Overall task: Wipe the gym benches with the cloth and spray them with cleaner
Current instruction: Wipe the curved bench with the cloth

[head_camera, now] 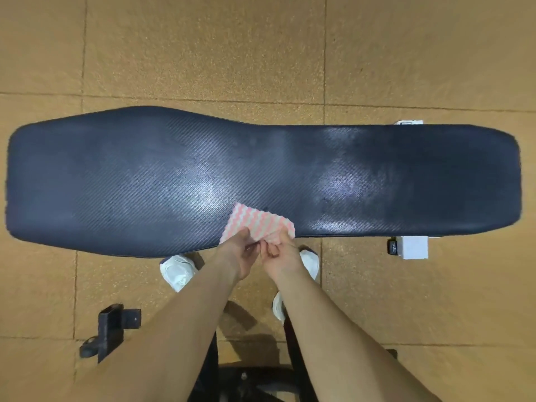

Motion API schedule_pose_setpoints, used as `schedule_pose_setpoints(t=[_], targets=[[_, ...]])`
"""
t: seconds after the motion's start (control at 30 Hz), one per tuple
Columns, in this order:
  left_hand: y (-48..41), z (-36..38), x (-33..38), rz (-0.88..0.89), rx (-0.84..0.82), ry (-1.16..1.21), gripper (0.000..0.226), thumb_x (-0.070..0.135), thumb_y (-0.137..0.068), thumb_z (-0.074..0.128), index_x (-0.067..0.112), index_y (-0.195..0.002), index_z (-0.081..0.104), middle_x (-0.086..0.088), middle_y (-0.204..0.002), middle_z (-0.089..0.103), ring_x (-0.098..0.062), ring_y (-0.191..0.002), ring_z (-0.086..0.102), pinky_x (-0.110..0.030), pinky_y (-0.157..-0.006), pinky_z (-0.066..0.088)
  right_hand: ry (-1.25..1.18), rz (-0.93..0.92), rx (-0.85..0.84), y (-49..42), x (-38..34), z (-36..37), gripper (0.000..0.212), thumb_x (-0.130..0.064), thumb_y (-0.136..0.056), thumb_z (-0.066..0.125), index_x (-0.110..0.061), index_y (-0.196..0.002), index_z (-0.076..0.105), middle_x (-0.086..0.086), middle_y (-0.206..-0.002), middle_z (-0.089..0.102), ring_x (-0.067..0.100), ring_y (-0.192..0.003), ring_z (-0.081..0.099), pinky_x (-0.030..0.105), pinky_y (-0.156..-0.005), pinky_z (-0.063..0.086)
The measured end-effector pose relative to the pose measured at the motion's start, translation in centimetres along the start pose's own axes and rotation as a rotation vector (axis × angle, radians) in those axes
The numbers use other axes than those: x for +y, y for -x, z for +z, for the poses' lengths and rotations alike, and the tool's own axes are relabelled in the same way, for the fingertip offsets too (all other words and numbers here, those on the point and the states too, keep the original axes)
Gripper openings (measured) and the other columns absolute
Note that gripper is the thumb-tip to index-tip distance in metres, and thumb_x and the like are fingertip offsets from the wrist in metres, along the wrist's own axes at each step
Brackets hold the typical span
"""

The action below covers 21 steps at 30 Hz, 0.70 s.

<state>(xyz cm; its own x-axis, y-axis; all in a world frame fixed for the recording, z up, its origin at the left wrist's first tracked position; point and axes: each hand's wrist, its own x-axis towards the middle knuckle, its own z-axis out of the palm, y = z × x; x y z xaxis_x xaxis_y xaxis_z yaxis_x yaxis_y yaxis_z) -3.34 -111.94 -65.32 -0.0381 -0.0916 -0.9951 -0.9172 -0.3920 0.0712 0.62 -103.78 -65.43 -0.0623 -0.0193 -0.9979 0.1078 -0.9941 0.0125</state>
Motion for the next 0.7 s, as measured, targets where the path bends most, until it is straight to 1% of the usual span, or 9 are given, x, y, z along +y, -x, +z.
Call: schedule_pose_setpoints(t=[0.07,0.13,0.2,0.3,0.4,0.47,0.53,0.63,0.7], targets=[[0.3,1.7,-0.9,-0.009,-0.002,-0.02,0.021,0.017,-0.102,0.059,-0.002,-0.111,0.061,-0.015,-0.097,0.063,-0.022,-0.087,0.063,-0.03,-0.083,0.058,-0.005,-0.017,0.008,0.5,-1.8,-0.7,0.02,-0.023,-0.1,0.063,-0.008,-0.087,0.062,0.002,-0.069,0.065,0.009,-0.059,0.059,0.021,-0.084,0.054],[0.7,3.3,-1.9,-0.02,-0.009,-0.051,0.016,0.013,-0.1,0.06,-0.002,-0.106,0.062,-0.015,-0.101,0.064,-0.024,-0.088,0.066,-0.03,-0.082,0.059,-0.028,-0.035,0.04,0.3,-3.8,-1.5,0.015,-0.021,-0.097,0.067,-0.007,-0.094,0.064,0.006,-0.095,0.063,0.014,-0.084,0.059,0.026,-0.096,0.054],[1.0,4.7,-2.7,-0.018,-0.007,-0.12,0.007,0.006,-0.098,0.058,0.001,-0.097,0.064,-0.014,-0.095,0.065,-0.022,-0.081,0.067,-0.027,-0.078,0.057,-0.015,-0.038,0.057,0.3,-5.6,-2.0,0.02,-0.024,-0.094,0.071,-0.006,-0.102,0.064,0.008,-0.103,0.062,0.016,-0.089,0.059,0.028,-0.097,0.055],[1.3,6.4,-4.0,0.01,0.026,-0.187,0.011,0.004,-0.096,0.059,0.005,-0.086,0.062,-0.01,-0.086,0.064,-0.017,-0.077,0.064,-0.024,-0.076,0.054,0.085,-0.012,0.065,0.6,-7.6,-2.6,0.033,-0.039,-0.091,0.073,-0.008,-0.1,0.064,0.009,-0.098,0.064,0.018,-0.084,0.062,0.024,-0.075,0.055],[1.5,7.5,-5.2,0.029,0.029,-0.229,0.021,0.011,-0.099,0.059,0.007,-0.078,0.059,-0.006,-0.078,0.06,-0.012,-0.068,0.057,-0.017,-0.056,0.049,0.174,0.035,0.02,1.2,-9.1,-3.0,0.044,-0.052,-0.093,0.066,-0.008,-0.094,0.061,0.01,-0.086,0.065,0.022,-0.076,0.061,0.029,-0.068,0.05],[1.3,7.9,-5.8,0.045,0.032,-0.268,0.024,0.013,-0.099,0.059,0.008,-0.076,0.058,-0.004,-0.075,0.059,-0.01,-0.062,0.054,-0.013,-0.045,0.046,0.19,0.061,-0.004,1.4,-9.9,-3.4,0.049,-0.055,-0.091,0.066,-0.007,-0.097,0.059,0.01,-0.094,0.063,0.025,-0.082,0.062,0.032,-0.071,0.053],[1.0,8.1,-6.1,0.061,0.051,-0.293,0.022,0.015,-0.098,0.061,0.009,-0.076,0.059,-0.003,-0.074,0.06,-0.009,-0.06,0.053,-0.011,-0.039,0.045,0.194,0.072,-0.02,1.1,-10.3,-3.9,0.051,-0.055,-0.089,0.068,-0.006,-0.098,0.058,0.011,-0.103,0.063,0.027,-0.092,0.064,0.035,-0.084,0.057],[0.7,8.0,-6.6,0.082,0.021,-0.313,0.019,0.016,-0.095,0.061,0.012,-0.077,0.06,0.0,-0.076,0.06,-0.007,-0.059,0.052,-0.01,-0.042,0.046,0.148,0.039,-0.041,0.9,-10.6,-4.3,0.049,-0.052,-0.091,0.068,-0.004,-0.094,0.059,0.012,-0.088,0.065,0.024,-0.085,0.066,0.034,-0.083,0.056],[1.1,7.8,-6.9,0.07,-0.037,-0.329,0.018,0.021,-0.097,0.059,0.014,-0.08,0.06,0.003,-0.082,0.063,-0.005,-0.067,0.055,-0.011,-0.059,0.049,0.094,0.043,-0.051,0.9,-10.6,-4.3,0.05,-0.051,-0.092,0.066,-0.003,-0.087,0.057,0.012,-0.073,0.065,0.022,-0.069,0.067,0.034,-0.081,0.055]])
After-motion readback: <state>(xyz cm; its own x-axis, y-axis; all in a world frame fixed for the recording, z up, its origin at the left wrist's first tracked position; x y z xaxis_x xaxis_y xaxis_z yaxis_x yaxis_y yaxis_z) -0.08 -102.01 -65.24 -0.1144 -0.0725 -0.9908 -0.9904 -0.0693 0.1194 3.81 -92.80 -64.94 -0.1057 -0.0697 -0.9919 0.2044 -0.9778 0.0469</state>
